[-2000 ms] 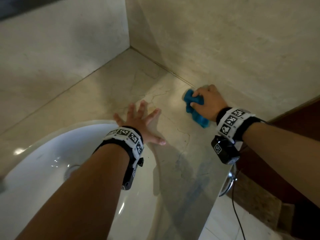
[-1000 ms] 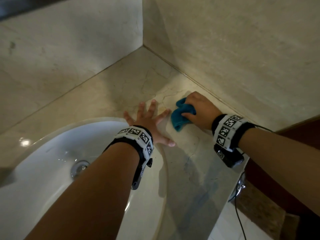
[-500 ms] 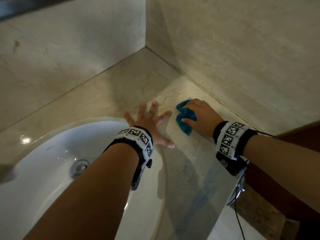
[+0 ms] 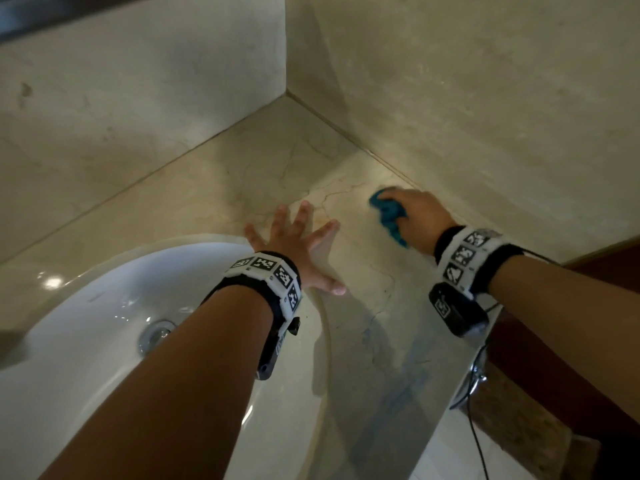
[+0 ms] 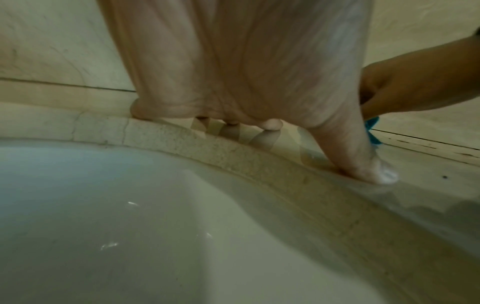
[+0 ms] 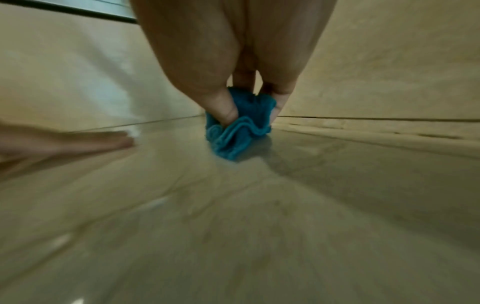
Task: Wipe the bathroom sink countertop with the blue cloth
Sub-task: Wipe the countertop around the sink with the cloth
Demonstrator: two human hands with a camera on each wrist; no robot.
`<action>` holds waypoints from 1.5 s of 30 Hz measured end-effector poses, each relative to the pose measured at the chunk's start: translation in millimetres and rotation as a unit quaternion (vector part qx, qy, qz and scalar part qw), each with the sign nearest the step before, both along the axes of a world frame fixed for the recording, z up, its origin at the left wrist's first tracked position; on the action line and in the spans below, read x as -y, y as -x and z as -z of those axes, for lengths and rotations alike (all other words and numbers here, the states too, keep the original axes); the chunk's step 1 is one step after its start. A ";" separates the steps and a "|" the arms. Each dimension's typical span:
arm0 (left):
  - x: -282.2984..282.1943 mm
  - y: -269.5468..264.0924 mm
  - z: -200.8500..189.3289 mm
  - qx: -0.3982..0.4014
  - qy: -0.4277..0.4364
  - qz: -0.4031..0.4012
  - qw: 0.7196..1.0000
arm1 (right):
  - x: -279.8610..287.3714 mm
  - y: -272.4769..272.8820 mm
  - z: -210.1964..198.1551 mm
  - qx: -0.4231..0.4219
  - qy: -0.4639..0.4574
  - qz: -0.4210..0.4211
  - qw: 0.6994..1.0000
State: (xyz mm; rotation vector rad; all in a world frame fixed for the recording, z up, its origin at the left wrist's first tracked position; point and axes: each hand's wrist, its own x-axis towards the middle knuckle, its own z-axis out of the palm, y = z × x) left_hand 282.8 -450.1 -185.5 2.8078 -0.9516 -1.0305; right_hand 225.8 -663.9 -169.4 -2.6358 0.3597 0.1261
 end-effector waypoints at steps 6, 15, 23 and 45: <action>-0.2 -1.1 -1.3 -0.007 -0.008 -0.001 1.000 | -5.4 -12.4 1.9 -0.076 0.071 -0.026 0.994; 0.5 0.1 -2.5 -0.005 -0.004 -0.008 1.000 | -3.9 6.2 2.1 -0.064 0.021 -0.067 0.995; -0.8 0.5 -1.9 0.000 0.002 -0.005 1.000 | -33.0 22.9 4.4 -0.005 -0.016 -0.084 0.996; -0.9 0.8 -4.4 0.004 -0.003 -0.003 1.000 | 30.1 26.5 8.1 0.010 0.020 0.113 0.993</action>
